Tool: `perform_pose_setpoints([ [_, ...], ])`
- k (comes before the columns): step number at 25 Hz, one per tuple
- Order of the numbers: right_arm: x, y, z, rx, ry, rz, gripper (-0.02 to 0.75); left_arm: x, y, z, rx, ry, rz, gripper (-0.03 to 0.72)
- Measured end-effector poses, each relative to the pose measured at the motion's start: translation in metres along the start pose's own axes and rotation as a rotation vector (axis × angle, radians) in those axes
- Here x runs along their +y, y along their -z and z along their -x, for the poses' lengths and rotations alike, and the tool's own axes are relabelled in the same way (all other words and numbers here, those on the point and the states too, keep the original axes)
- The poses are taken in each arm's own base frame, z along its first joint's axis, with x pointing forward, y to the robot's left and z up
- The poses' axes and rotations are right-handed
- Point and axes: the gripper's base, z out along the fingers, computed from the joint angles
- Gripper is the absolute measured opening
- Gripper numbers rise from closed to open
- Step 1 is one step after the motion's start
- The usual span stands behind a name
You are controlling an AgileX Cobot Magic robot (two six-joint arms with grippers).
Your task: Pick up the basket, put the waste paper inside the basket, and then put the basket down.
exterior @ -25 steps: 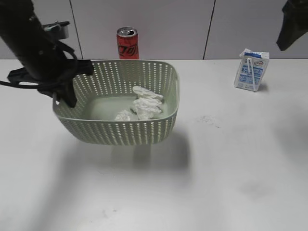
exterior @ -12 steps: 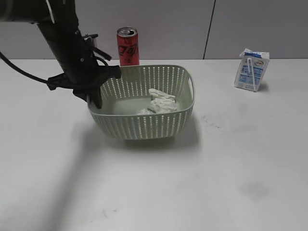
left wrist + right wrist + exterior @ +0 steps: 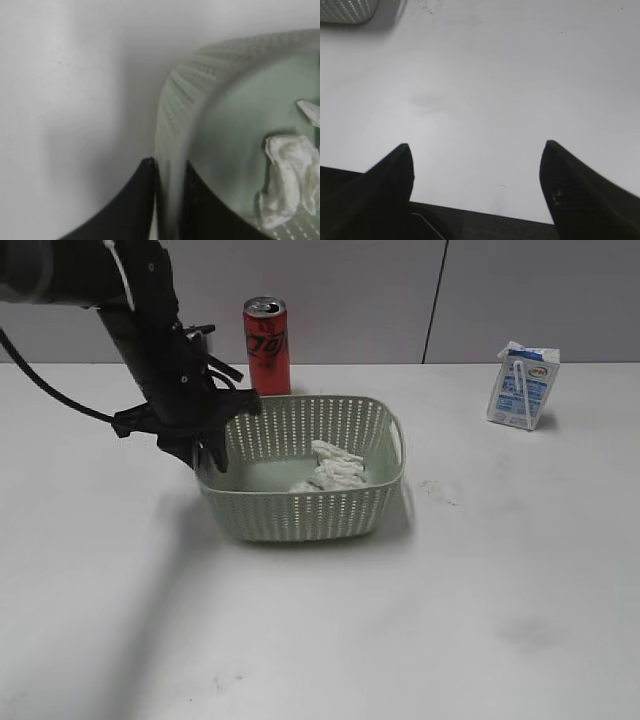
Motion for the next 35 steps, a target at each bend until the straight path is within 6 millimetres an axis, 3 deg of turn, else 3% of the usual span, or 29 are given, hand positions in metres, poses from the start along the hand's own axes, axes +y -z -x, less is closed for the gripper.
perform_pose_setpoints([
  [6,-0.004,0.013,-0.043,-0.203,-0.053,-0.076,0.59,0.0,-0.002,0.0,0.008,0.001,0.002,0.545],
  [9,-0.004,0.022,-0.052,-0.287,-0.057,-0.079,0.59,0.001,0.001,0.0,0.003,-0.005,0.008,0.64],
  [13,-0.004,0.023,-0.053,-0.298,-0.059,-0.084,0.589,-0.002,0.026,-0.003,-0.03,-0.022,0.005,0.663],
  [19,-0.005,0.023,-0.053,-0.298,-0.058,-0.089,0.589,0.014,0.092,-0.01,-0.131,-0.087,0.042,0.663],
  [23,-0.005,0.023,-0.053,-0.299,-0.059,-0.089,0.589,0.04,0.147,-0.021,-0.199,-0.115,0.056,0.658],
  [28,-0.005,0.023,-0.053,-0.299,-0.059,-0.089,0.589,0.096,0.202,-0.035,-0.289,-0.078,0.103,0.65],
  [31,-0.005,0.023,-0.053,-0.299,-0.059,-0.089,0.589,0.121,0.229,-0.057,-0.349,-0.025,0.13,0.64],
  [35,-0.005,0.023,-0.053,-0.299,-0.059,-0.089,0.589,0.119,0.254,-0.107,-0.406,-0.058,0.161,0.624],
])
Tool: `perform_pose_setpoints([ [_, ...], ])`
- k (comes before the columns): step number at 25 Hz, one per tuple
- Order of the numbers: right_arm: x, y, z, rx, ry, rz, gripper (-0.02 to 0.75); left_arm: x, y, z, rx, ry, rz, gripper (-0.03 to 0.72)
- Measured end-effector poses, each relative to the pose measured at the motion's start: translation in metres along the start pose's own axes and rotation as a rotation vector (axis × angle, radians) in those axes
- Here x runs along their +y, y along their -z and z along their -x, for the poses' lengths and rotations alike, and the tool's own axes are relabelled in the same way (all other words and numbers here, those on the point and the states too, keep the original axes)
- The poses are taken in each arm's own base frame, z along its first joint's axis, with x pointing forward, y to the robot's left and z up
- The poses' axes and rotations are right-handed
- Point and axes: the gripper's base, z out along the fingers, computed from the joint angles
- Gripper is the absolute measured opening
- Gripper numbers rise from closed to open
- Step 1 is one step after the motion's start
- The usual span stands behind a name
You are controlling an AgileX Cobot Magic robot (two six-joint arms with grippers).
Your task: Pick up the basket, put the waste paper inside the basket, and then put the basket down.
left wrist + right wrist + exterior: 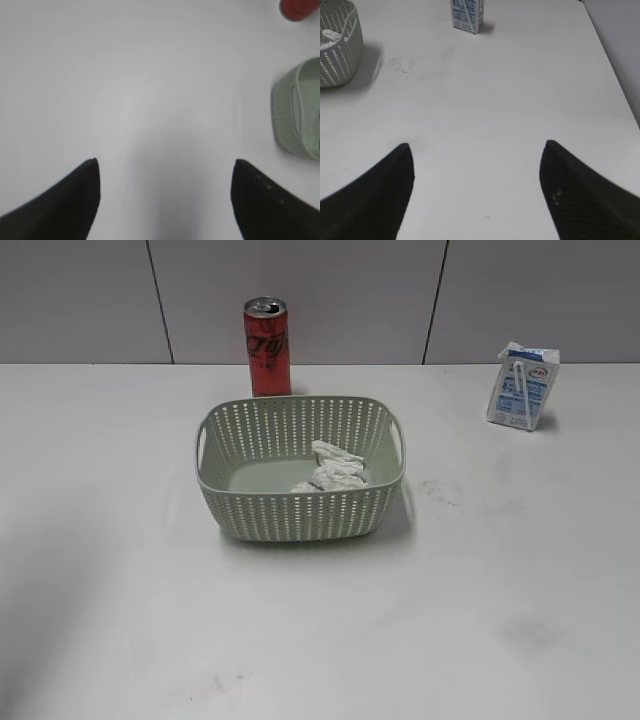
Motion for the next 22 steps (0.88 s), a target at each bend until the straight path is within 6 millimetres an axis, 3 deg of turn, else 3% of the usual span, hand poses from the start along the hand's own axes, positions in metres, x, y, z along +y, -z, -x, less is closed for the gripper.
perform_pose_setpoints([
  [2,0.0,0.0,0.0,0.0,0.0,0.0,0.589,-0.004,0.024,-0.028,-0.038,-0.013,0.002,0.614],
  [5,0.0,0.0,0.0,0.0,0.0,0.0,0.589,-0.009,0.044,-0.075,-0.067,-0.018,0.005,0.6],
  [9,0.0,0.0,0.0,0.0,0.0,0.0,0.589,-0.014,0.056,-0.141,-0.13,-0.025,0.016,0.594],
  [15,0.0,0.0,0.0,0.0,0.0,0.0,0.589,-0.018,0.053,-0.221,-0.244,-0.039,0.047,0.593],
  [22,0.0,0.0,0.0,0.0,0.0,0.0,0.589,-0.021,0.039,-0.273,-0.352,-0.044,0.044,0.593],
])
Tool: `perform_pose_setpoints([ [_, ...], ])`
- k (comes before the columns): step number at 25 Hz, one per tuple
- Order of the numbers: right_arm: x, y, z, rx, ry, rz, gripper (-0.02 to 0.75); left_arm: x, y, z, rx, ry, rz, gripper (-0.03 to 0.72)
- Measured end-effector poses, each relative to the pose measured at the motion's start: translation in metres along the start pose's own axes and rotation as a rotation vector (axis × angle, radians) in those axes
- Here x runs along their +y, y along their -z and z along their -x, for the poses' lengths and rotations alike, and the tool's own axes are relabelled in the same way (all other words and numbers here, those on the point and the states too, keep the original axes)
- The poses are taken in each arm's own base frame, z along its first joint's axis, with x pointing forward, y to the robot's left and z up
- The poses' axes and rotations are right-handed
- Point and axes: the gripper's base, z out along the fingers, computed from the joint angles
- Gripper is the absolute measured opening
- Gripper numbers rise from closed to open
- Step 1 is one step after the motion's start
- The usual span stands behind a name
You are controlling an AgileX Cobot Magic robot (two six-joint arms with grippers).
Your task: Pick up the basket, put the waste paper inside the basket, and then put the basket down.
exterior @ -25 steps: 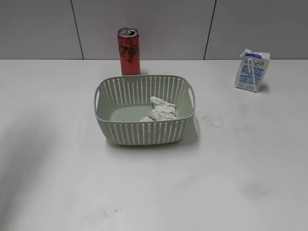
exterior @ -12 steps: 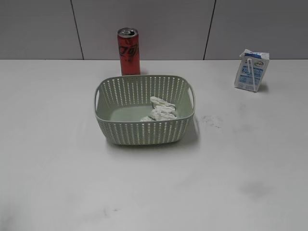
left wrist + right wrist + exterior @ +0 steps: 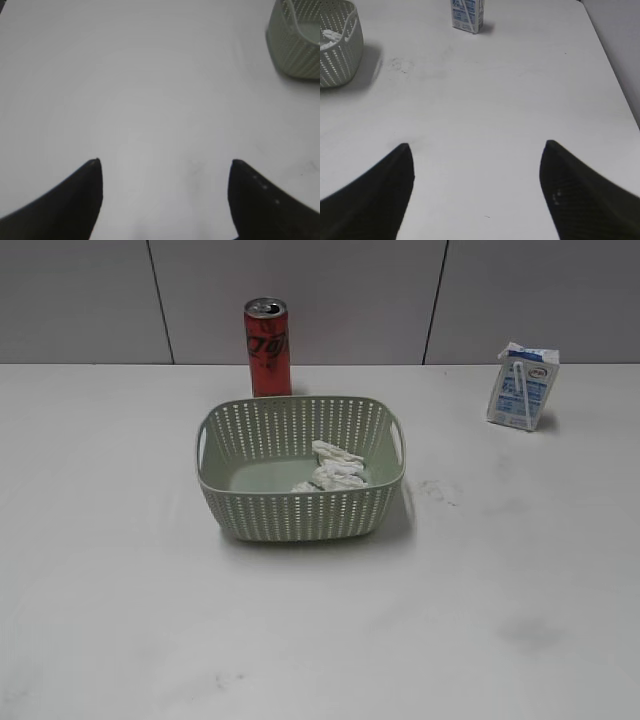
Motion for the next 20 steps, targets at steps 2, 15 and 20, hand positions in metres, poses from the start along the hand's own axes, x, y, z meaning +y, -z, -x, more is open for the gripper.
perform_pose_setpoints([
  [2,0.0,0.0,0.0,0.0,0.0,0.0,0.589,-0.003,0.0,-0.009,-0.05,0.008,-0.018,0.593],
  [15,0.0,0.0,0.0,0.0,0.0,0.0,0.589,-0.007,0.008,-0.027,-0.226,0.01,-0.032,0.591],
  [20,0.0,0.0,0.0,0.0,0.0,0.0,0.589,-0.007,0.008,-0.027,-0.227,0.01,-0.033,0.591],
])
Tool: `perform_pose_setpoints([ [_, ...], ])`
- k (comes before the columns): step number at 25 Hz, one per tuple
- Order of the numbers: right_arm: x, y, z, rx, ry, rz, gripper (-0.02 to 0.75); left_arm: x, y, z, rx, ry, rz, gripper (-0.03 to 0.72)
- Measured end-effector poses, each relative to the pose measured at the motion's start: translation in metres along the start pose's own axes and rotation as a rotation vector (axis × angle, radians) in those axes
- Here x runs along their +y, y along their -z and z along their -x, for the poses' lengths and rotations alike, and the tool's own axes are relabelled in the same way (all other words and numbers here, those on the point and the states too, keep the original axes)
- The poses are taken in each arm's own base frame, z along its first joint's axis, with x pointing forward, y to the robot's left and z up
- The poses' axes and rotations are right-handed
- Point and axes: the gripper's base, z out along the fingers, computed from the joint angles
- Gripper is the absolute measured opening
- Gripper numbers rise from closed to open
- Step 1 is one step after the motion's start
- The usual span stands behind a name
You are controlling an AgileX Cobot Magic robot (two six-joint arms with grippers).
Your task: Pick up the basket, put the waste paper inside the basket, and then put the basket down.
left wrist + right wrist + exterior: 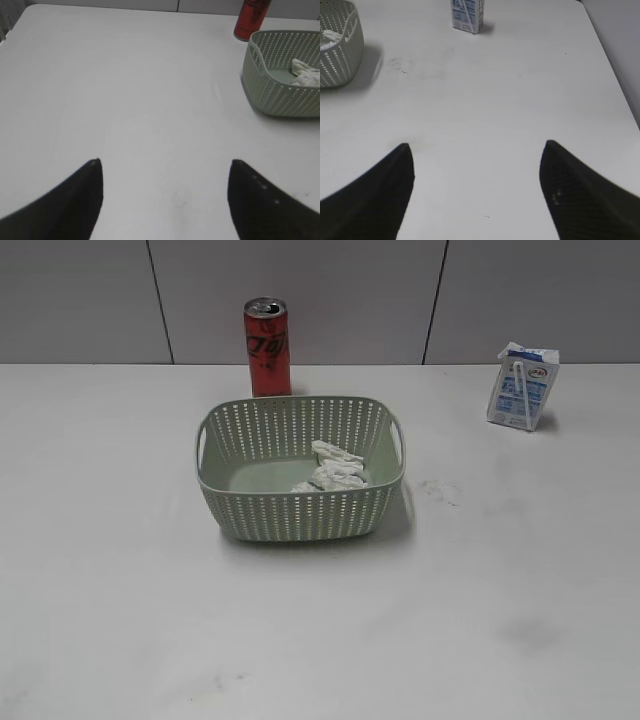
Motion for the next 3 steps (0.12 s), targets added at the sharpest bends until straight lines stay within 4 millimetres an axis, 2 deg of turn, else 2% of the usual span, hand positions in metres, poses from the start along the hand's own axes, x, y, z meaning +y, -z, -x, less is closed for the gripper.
perform_pose_setpoints([
  [3,0.0,0.0,0.0001,-0.001,0.0,0.0,0.589,0.0,0.0,0.0,0.0,0.0,0.0,0.589],
])
